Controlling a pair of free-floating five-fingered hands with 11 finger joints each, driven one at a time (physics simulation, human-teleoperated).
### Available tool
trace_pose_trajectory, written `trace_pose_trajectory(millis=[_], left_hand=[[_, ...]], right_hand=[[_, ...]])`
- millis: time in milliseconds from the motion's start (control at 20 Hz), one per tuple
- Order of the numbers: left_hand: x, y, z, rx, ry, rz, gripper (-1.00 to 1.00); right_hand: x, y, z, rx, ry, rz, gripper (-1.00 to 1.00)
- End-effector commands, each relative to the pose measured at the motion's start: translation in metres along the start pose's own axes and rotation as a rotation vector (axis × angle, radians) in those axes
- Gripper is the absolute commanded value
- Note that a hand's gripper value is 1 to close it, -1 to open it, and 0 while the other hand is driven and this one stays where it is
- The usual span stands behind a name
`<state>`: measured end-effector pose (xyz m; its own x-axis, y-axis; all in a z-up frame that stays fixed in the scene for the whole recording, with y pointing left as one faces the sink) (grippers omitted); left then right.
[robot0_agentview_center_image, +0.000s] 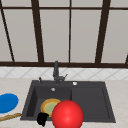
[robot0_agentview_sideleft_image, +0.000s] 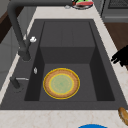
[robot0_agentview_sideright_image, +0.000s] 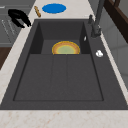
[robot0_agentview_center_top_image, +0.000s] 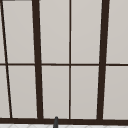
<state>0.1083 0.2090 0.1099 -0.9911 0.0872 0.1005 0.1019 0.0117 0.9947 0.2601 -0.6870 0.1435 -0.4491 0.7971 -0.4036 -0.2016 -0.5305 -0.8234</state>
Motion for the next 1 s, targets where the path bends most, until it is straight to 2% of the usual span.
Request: trace_pose_trajectory(millis=[0, 300, 450, 600, 800, 950], left_hand=[[0.0, 0.0, 0.0, 0.0, 0.0, 0.0, 0.0], [0.0, 0.0, 0.0, 0.0, 0.0, 0.0, 0.0], [0.0, 0.0, 0.0, 0.0, 0.0, 0.0, 0.0], [0.0, 0.0, 0.0, 0.0, 0.0, 0.0, 0.0], [0.0, 0.0, 0.0, 0.0, 0.0, 0.0, 0.0], [0.0, 0.0, 0.0, 0.0, 0.0, 0.0, 0.0]], right_hand=[[0.009, 0.006, 0.021, -0.037, -0.063, -0.109, -1.0], [0.019, 0.022, 0.046, -0.098, -0.109, -0.177, -1.0], [0.023, 0.027, 0.054, -0.086, -0.155, -0.204, -1.0], [0.026, 0.034, 0.047, -0.091, -0.231, -0.195, -1.0], [0.029, 0.049, 0.04, -0.085, -0.313, -0.146, -1.0], [0.02, 0.056, 0.034, -0.03, -0.327, -0.161, -1.0]])
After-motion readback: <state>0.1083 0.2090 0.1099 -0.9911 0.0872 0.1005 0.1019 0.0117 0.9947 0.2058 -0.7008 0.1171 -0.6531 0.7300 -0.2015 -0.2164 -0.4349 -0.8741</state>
